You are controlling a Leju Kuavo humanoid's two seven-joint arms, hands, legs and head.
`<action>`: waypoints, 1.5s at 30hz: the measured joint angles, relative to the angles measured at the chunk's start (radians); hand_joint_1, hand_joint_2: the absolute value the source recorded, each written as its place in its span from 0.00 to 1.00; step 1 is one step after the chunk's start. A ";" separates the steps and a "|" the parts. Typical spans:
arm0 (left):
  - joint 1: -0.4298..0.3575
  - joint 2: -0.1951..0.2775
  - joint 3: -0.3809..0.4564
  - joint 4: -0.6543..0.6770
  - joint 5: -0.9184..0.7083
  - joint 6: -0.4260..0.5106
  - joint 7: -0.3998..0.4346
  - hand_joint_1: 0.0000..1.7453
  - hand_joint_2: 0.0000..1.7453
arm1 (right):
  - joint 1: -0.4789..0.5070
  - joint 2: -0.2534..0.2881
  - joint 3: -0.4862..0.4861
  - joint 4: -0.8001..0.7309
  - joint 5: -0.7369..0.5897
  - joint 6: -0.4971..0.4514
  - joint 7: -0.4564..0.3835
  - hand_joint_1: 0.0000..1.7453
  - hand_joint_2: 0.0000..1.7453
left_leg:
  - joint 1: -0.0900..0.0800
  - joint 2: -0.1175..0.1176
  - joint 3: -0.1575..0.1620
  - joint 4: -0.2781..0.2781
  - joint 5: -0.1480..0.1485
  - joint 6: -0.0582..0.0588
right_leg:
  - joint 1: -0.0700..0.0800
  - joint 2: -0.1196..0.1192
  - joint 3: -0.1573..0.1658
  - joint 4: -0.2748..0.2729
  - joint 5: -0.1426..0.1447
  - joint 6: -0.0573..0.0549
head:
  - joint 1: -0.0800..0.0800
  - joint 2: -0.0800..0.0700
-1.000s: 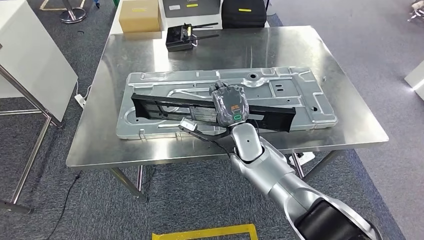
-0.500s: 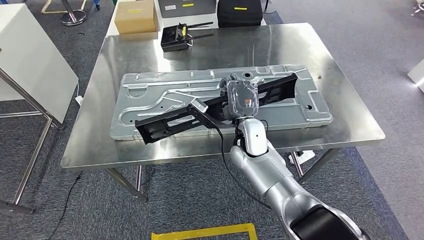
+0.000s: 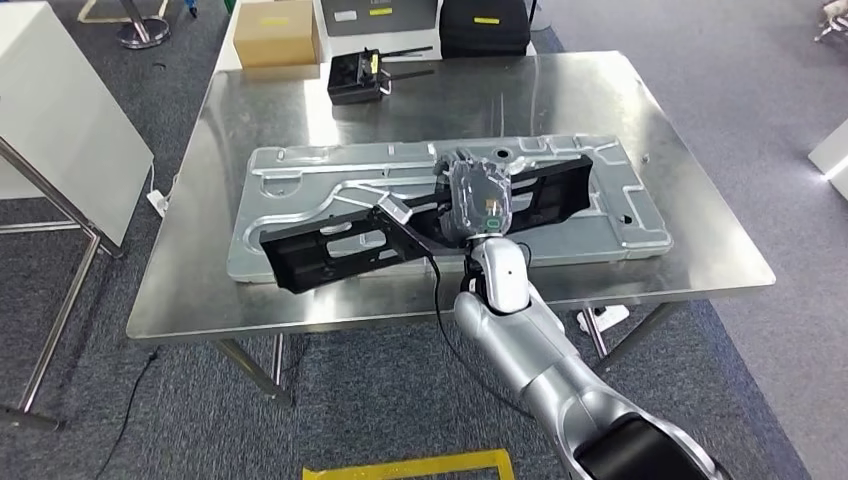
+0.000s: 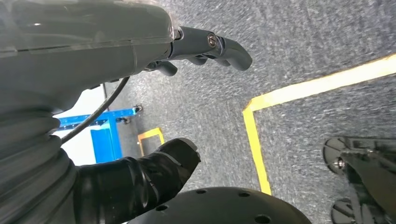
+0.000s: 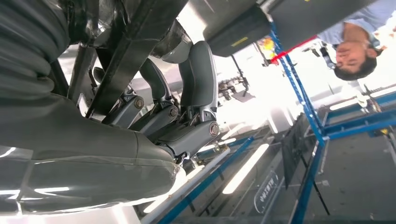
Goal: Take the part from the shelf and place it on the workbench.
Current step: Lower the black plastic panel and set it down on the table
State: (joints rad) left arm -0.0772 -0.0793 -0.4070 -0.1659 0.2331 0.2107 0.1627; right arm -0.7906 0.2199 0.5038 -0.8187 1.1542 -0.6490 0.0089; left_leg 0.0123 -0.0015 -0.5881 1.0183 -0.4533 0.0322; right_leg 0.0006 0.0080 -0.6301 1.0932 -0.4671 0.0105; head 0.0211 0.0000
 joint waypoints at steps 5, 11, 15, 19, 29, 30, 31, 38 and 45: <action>0.002 0.000 0.000 0.000 0.000 -0.001 -0.001 0.00 1.00 | 0.003 0.000 -0.001 0.003 -0.004 0.000 0.000 1.00 1.00 | 0.000 -0.001 0.027 0.000 -0.020 0.005 | -0.009 -0.003 -0.148 0.226 -0.069 0.017 | 0.000 0.000; 0.001 0.000 0.000 0.000 0.001 0.000 0.000 0.00 1.00 | 0.002 0.000 -0.003 0.005 -0.008 0.002 -0.003 1.00 1.00 | -0.001 -0.001 0.075 -0.002 -0.059 -0.019 | 0.001 -0.006 -0.056 -0.054 0.091 -0.010 | -0.001 0.000; 0.000 0.000 0.000 0.000 0.002 0.000 0.001 0.00 1.00 | 0.000 0.004 -0.006 0.005 -0.010 0.003 -0.007 1.00 1.00 | 0.000 -0.001 0.055 0.049 -0.062 -0.037 | -0.001 -0.002 -0.033 -0.069 0.082 -0.036 | -0.003 0.000; 0.000 0.000 0.000 0.000 0.002 0.000 0.001 0.00 1.00 | -0.001 0.007 -0.007 0.006 -0.010 0.003 -0.008 1.00 1.00 | 0.001 -0.001 -0.082 0.263 -0.144 -0.047 | -0.001 -0.003 -0.013 -0.074 0.067 -0.051 | -0.003 0.000; 0.001 0.001 0.001 0.000 0.004 0.000 0.001 0.00 1.00 | -0.002 0.009 -0.007 0.008 -0.011 0.006 -0.009 1.00 1.00 | -0.002 -0.001 -0.024 0.006 0.020 -0.014 | 0.006 0.002 0.005 -0.051 0.030 -0.016 | -0.002 0.000; 0.001 0.001 0.001 0.000 0.004 0.000 0.001 0.00 1.00 | -0.004 0.009 -0.007 0.008 -0.011 0.006 -0.009 1.00 1.00 | 0.000 -0.001 -0.021 0.003 0.022 -0.009 | 0.006 0.001 -0.003 -0.033 0.017 -0.011 | -0.002 0.000; 0.001 0.001 0.001 0.000 0.004 0.000 0.000 0.00 1.00 | -0.005 0.009 -0.008 0.008 -0.011 0.006 -0.009 1.00 1.00 | 0.002 0.000 -0.019 -0.001 0.025 -0.004 | 0.005 0.000 -0.019 0.004 -0.004 -0.005 | -0.002 0.000; 0.001 0.001 0.001 0.000 0.004 -0.001 -0.003 0.00 1.00 | -0.004 0.008 -0.008 0.019 -0.010 0.009 -0.009 1.00 1.00 | 0.001 -0.002 -0.013 0.003 0.017 -0.004 | -0.007 -0.003 -0.078 0.101 -0.009 0.002 | -0.002 0.000; 0.000 0.001 0.002 0.000 0.006 -0.008 -0.013 0.00 1.00 | -0.014 0.010 -0.008 0.022 -0.009 0.019 -0.006 1.00 1.00 | 0.001 -0.002 -0.015 0.019 -0.004 -0.036 | 0.000 -0.003 0.004 -0.066 0.041 -0.029 | -0.003 0.000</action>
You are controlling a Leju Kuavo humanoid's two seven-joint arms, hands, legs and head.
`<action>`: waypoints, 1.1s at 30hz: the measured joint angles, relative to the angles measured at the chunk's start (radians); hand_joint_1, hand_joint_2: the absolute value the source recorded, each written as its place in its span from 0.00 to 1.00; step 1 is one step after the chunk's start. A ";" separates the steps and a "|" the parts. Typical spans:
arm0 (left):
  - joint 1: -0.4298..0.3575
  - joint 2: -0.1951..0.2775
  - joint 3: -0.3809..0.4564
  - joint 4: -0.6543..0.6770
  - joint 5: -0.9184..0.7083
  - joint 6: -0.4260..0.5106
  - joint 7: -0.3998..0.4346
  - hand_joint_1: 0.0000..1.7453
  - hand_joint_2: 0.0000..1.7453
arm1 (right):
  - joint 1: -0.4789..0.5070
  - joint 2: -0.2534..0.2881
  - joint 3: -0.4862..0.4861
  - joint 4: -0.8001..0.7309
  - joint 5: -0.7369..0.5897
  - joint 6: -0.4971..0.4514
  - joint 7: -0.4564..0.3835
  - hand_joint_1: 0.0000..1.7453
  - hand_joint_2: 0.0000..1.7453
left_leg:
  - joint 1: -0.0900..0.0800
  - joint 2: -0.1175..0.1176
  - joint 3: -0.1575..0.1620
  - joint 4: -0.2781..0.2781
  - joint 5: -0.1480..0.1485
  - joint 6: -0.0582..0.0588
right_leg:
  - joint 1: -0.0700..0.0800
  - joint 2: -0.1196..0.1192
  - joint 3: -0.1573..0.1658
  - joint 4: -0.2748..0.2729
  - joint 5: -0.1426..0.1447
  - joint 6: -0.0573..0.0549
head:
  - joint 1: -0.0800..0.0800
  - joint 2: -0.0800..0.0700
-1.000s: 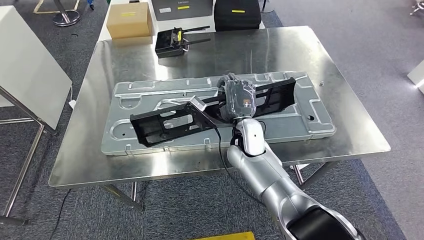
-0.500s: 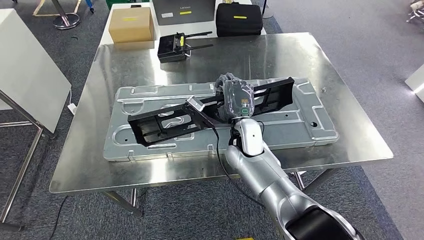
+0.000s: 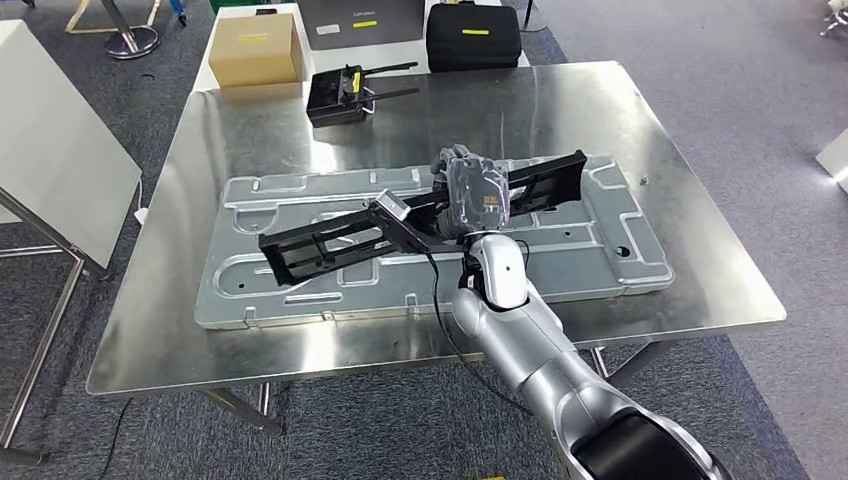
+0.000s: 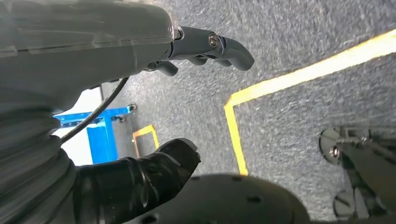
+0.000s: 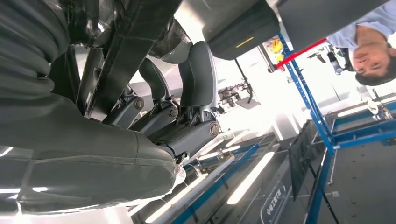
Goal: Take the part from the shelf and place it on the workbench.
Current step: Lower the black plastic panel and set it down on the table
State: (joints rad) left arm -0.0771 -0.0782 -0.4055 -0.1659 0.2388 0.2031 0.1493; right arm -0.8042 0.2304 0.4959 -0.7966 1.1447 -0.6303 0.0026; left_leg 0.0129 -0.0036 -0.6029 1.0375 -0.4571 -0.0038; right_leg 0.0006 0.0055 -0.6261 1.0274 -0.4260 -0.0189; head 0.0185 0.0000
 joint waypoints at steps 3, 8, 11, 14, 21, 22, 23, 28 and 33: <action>0.001 0.000 0.002 0.000 0.004 -0.003 -0.018 0.00 1.00 | -0.005 0.003 0.000 0.005 0.000 0.001 0.001 1.00 1.00 | 0.002 0.000 -0.070 0.150 -0.079 -0.009 | -0.002 -0.002 0.007 -0.006 0.000 -0.014 | 0.000 0.000; 0.003 0.000 0.003 0.000 0.000 0.010 -0.037 0.00 1.00 | -0.005 0.004 0.000 0.022 0.000 0.001 0.006 1.00 1.00 | 0.002 0.001 -0.089 0.169 -0.039 -0.009 | 0.000 0.000 0.010 0.000 -0.006 -0.016 | -0.001 0.000; 0.002 0.001 0.003 0.000 0.000 0.011 -0.040 0.00 1.00 | -0.007 0.004 0.000 0.025 0.001 0.001 0.007 1.00 1.00 | -0.003 0.000 -0.009 0.004 0.018 0.003 | 0.005 0.003 0.009 0.006 -0.012 -0.004 | 0.000 0.000; 0.002 0.001 0.003 0.000 -0.001 0.011 -0.041 0.00 1.00 | -0.008 0.004 0.000 0.029 0.001 0.000 0.007 1.00 1.00 | -0.004 -0.001 -0.001 -0.016 0.021 0.016 | 0.004 0.003 0.009 0.006 -0.013 0.012 | 0.000 0.000; 0.002 0.001 0.003 0.000 -0.003 0.040 -0.050 0.00 1.00 | -0.014 0.000 0.000 0.044 0.004 0.055 0.028 1.00 1.00 | 0.001 0.001 0.005 -0.026 0.026 0.035 | -0.007 0.000 -0.129 0.288 -0.134 0.036 | 0.000 0.000; 0.002 0.001 0.003 0.000 -0.005 0.053 -0.053 0.00 1.00 | -0.016 -0.001 0.000 0.050 0.009 0.066 0.038 1.00 1.00 | 0.001 0.000 0.005 -0.024 0.025 0.034 | -0.008 0.000 -0.121 0.265 -0.110 0.036 | 0.000 0.000; 0.002 0.000 0.003 0.000 -0.009 0.066 -0.057 0.00 1.00 | -0.020 -0.003 0.000 0.055 0.014 0.076 0.048 1.00 1.00 | 0.001 -0.001 0.005 -0.022 0.023 0.033 | -0.009 0.000 -0.096 0.208 -0.074 0.034 | 0.000 0.000; 0.001 -0.001 -0.005 0.000 -0.036 0.073 -0.076 0.00 1.00 | -0.047 -0.009 0.000 0.085 0.024 0.099 0.069 0.75 0.75 | -0.004 -0.002 0.001 -0.017 0.016 0.013 | 0.000 0.000 -0.006 0.010 -0.007 0.016 | 0.000 0.000; 0.002 0.000 -0.017 0.000 -0.041 0.037 -0.113 0.00 1.00 | -0.057 -0.012 0.000 0.105 0.021 0.108 0.072 0.00 0.00 | 0.001 0.000 -0.051 0.107 -0.060 -0.008 | -0.005 -0.001 0.007 -0.007 -0.002 -0.010 | 0.000 0.000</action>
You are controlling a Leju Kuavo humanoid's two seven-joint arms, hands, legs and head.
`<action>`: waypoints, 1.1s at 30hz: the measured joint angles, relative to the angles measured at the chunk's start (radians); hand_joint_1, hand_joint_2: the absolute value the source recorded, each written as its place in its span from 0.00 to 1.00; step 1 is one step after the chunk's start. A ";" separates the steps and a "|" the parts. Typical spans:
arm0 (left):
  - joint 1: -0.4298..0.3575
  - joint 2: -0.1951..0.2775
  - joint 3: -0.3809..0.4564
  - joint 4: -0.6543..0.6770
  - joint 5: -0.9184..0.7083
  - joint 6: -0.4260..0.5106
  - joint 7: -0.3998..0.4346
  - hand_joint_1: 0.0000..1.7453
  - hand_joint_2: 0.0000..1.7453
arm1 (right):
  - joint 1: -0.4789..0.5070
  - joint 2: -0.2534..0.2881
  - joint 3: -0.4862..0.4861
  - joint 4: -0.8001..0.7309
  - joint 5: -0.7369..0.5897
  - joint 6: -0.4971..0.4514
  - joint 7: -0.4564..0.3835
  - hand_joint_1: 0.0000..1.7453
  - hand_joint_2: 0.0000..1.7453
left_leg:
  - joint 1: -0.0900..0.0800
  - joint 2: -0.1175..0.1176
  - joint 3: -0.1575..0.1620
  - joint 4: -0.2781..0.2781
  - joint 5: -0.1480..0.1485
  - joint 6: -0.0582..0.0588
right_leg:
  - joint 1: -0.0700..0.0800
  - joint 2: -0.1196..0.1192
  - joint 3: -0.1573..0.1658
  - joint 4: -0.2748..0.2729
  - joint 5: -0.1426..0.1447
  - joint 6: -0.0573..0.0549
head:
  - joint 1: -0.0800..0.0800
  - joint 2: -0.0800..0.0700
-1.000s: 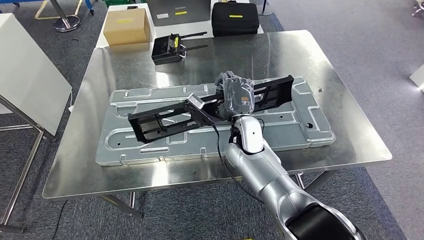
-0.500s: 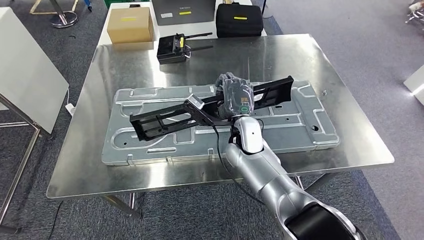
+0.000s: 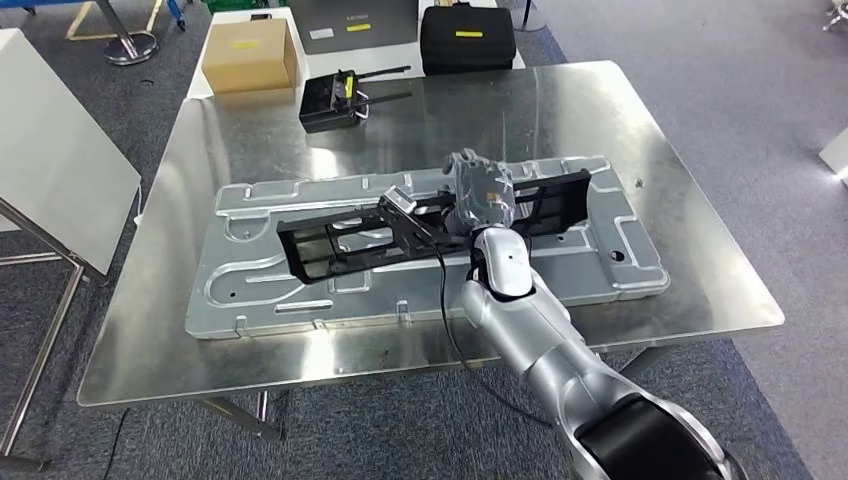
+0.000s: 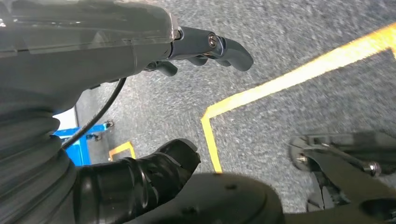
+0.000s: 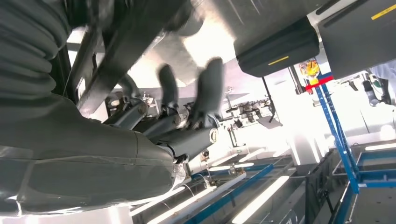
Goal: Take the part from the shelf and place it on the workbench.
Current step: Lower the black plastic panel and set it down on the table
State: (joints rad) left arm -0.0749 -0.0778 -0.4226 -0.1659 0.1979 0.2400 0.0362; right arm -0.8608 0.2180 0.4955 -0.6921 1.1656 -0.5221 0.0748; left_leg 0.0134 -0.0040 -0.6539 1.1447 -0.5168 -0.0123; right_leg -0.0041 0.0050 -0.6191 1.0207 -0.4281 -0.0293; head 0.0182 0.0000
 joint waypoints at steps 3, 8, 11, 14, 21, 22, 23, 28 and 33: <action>0.001 0.000 -0.003 0.000 0.009 -0.012 -0.005 0.00 0.25 | -0.001 0.000 0.000 0.009 -0.003 0.003 -0.003 0.00 0.00 | 0.000 0.000 -0.078 0.157 -0.051 -0.005 | 0.004 -0.001 0.002 0.003 -0.004 -0.006 | 0.000 0.000; 0.002 0.003 -0.001 0.000 0.030 -0.033 -0.015 0.00 0.00 | -0.006 0.000 0.000 0.018 -0.008 0.014 -0.006 0.00 0.00 | -0.004 0.000 0.032 -0.089 0.080 0.010 | 0.008 0.004 0.009 0.011 -0.015 0.004 | 0.000 0.000; 0.001 0.004 0.000 0.000 0.036 -0.038 -0.016 0.00 0.00 | -0.008 0.000 0.000 0.022 -0.013 0.018 -0.006 0.00 0.00 | -0.007 -0.002 0.046 -0.121 0.082 0.022 | 0.010 0.005 0.007 0.011 -0.015 0.018 | 0.000 0.000; 0.003 0.004 0.000 0.000 0.038 -0.041 -0.016 0.00 0.00 | -0.010 0.000 0.000 0.023 -0.015 0.018 -0.006 0.00 0.00 | 0.000 0.000 0.052 -0.133 0.089 0.038 | 0.008 0.003 -0.015 0.062 -0.051 0.034 | 0.000 0.000; 0.003 0.004 0.000 0.000 0.039 -0.043 -0.018 0.00 0.00 | -0.008 -0.003 0.000 0.034 -0.023 0.032 -0.006 0.00 0.00 | 0.000 0.000 0.055 -0.126 0.082 0.042 | -0.005 0.000 -0.086 0.185 -0.060 0.044 | 0.001 0.000; 0.002 0.004 0.001 0.000 0.039 -0.042 -0.019 0.00 0.00 | -0.010 -0.003 0.000 0.034 -0.024 0.034 -0.006 0.00 0.00 | -0.002 -0.001 0.054 -0.123 0.079 0.038 | -0.004 0.000 -0.052 0.116 -0.033 0.041 | 0.000 0.000; 0.002 0.004 0.001 0.000 0.039 -0.040 -0.019 0.00 0.00 | -0.011 -0.003 -0.001 0.034 -0.025 0.037 -0.006 0.00 0.00 | -0.003 -0.001 0.053 -0.121 0.077 0.035 | -0.003 0.000 -0.027 0.061 -0.014 0.038 | 0.000 0.000; 0.002 0.004 0.001 0.000 0.039 -0.031 -0.021 0.00 0.00 | -0.020 -0.003 -0.002 0.038 -0.032 0.076 -0.002 0.00 0.00 | -0.002 -0.001 0.048 -0.112 0.065 0.009 | 0.000 0.002 -0.004 0.009 -0.004 0.014 | 0.000 0.000; 0.003 0.005 0.002 0.000 0.040 -0.031 -0.021 0.00 0.00 | -0.048 0.000 -0.002 0.059 -0.033 0.172 0.024 0.00 0.00 | 0.001 0.000 -0.070 0.138 -0.048 -0.006 | 0.000 -0.002 0.001 0.002 -0.002 -0.002 | 0.000 0.000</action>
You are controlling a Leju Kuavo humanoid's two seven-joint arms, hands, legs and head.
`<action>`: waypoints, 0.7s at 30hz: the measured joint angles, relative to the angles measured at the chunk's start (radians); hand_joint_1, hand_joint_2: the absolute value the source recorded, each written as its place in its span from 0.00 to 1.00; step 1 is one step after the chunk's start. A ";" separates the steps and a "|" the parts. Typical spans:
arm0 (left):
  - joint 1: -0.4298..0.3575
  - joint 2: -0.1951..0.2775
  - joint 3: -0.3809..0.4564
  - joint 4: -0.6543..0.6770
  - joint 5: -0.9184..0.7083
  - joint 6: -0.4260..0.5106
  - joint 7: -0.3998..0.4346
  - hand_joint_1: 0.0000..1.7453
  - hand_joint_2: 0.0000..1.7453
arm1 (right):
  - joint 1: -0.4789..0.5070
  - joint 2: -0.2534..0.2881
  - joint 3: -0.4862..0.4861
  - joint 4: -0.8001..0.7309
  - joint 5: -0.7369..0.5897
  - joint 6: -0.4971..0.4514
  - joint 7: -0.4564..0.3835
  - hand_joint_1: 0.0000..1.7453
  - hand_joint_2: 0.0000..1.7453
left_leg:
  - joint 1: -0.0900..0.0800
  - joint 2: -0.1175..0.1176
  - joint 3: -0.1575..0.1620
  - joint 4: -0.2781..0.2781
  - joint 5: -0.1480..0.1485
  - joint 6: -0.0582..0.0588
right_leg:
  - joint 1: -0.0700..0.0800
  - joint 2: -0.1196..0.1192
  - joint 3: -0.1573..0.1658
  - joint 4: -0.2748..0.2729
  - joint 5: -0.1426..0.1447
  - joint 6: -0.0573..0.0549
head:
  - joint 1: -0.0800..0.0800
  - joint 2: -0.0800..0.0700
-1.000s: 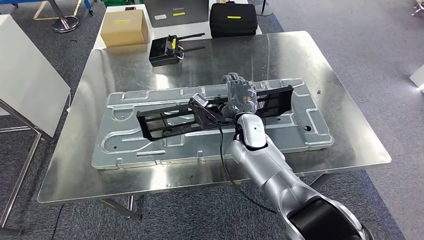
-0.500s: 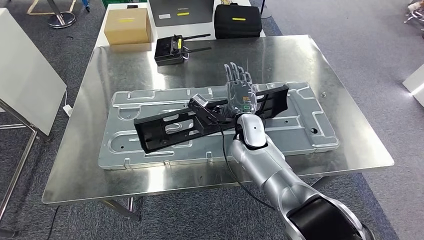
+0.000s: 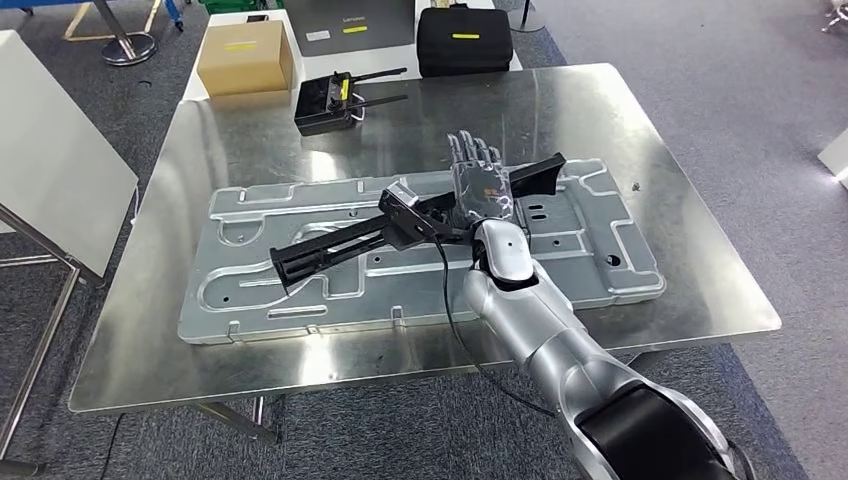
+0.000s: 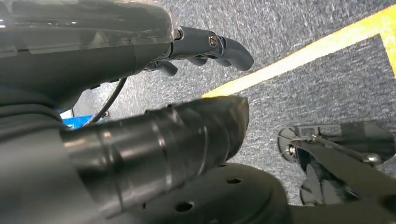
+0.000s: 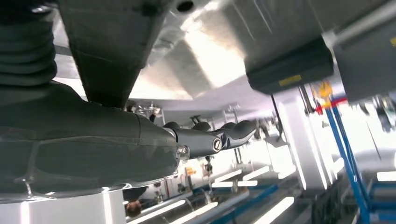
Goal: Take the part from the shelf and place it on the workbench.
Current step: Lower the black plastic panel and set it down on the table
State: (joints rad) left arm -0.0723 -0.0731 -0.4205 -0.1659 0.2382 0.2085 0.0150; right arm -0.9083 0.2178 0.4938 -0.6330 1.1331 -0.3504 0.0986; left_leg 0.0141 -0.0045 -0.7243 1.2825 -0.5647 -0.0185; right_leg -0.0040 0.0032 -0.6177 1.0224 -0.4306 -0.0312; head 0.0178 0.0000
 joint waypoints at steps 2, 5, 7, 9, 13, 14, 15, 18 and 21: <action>0.001 0.001 0.000 0.000 0.000 0.000 0.000 0.00 0.00 | -0.012 0.001 0.001 0.014 0.019 0.057 0.027 0.00 0.00 | 0.000 0.000 0.000 -0.010 0.031 -0.001 | 0.001 0.000 0.000 0.003 -0.002 0.000 | 0.000 0.000; -0.001 0.003 0.000 0.000 -0.001 -0.001 0.000 0.00 0.00 | -0.061 0.004 0.014 0.045 0.061 0.159 0.079 0.00 0.00 | -0.001 0.000 0.079 -0.188 0.118 0.004 | 0.002 0.002 -0.004 0.016 -0.010 0.009 | 0.000 0.000; -0.003 0.004 0.000 0.000 -0.001 -0.002 0.000 0.00 0.00 | -0.104 0.006 0.032 0.067 0.090 0.215 0.108 0.00 0.00 | -0.003 -0.001 0.101 -0.240 0.126 0.014 | 0.005 0.004 -0.010 0.022 -0.012 0.019 | 0.000 0.000; -0.003 0.004 0.000 0.000 -0.002 -0.002 0.000 0.00 0.00 | -0.138 0.006 0.053 0.085 0.126 0.258 0.137 0.00 0.00 | -0.003 -0.002 0.105 -0.244 0.126 0.026 | 0.005 0.004 -0.011 0.023 -0.013 0.029 | 0.000 0.000; -0.004 0.004 0.000 0.000 -0.002 -0.003 0.000 0.00 0.00 | -0.186 0.006 0.093 0.113 0.180 0.294 0.173 0.00 0.00 | -0.002 0.002 0.111 -0.253 0.132 0.046 | 0.000 0.002 -0.066 0.149 -0.088 0.046 | 0.001 0.000; -0.005 0.004 0.000 0.000 -0.002 -0.003 -0.001 0.00 0.00 | -0.192 0.006 0.098 0.119 0.186 0.295 0.178 0.00 0.00 | -0.003 0.002 0.111 -0.253 0.131 0.049 | -0.001 0.002 -0.096 0.213 -0.115 0.048 | 0.001 0.000; -0.005 0.004 0.000 0.000 -0.001 -0.003 -0.001 0.00 0.00 | -0.195 0.005 0.101 0.123 0.189 0.295 0.182 0.00 0.00 | -0.003 0.002 0.111 -0.253 0.131 0.050 | -0.002 0.002 -0.120 0.264 -0.130 0.049 | 0.001 0.000; -0.003 0.004 0.000 0.000 -0.001 -0.003 -0.003 0.00 0.00 | -0.199 0.000 0.112 0.130 0.221 0.245 0.215 0.00 0.00 | -0.003 -0.001 0.114 -0.252 0.130 0.050 | -0.003 0.002 -0.100 0.218 -0.076 0.045 | 0.001 0.000; -0.004 0.003 0.000 0.000 -0.001 -0.003 -0.005 0.00 0.00 | -0.196 -0.013 0.138 0.113 0.325 0.098 0.302 0.00 0.00 | -0.006 -0.003 0.111 -0.250 0.128 0.044 | 0.003 0.001 -0.020 0.043 -0.012 0.033 | 0.001 0.000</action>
State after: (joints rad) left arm -0.0760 -0.0705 -0.4206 -0.1659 0.2370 0.2055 0.0098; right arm -1.1048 0.2045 0.6320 -0.5200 1.4580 -0.2524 0.4002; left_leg 0.0080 -0.0079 -0.6129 1.0328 -0.4362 0.0253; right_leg -0.0006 0.0039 -0.6376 1.0655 -0.4423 0.0016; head 0.0185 0.0000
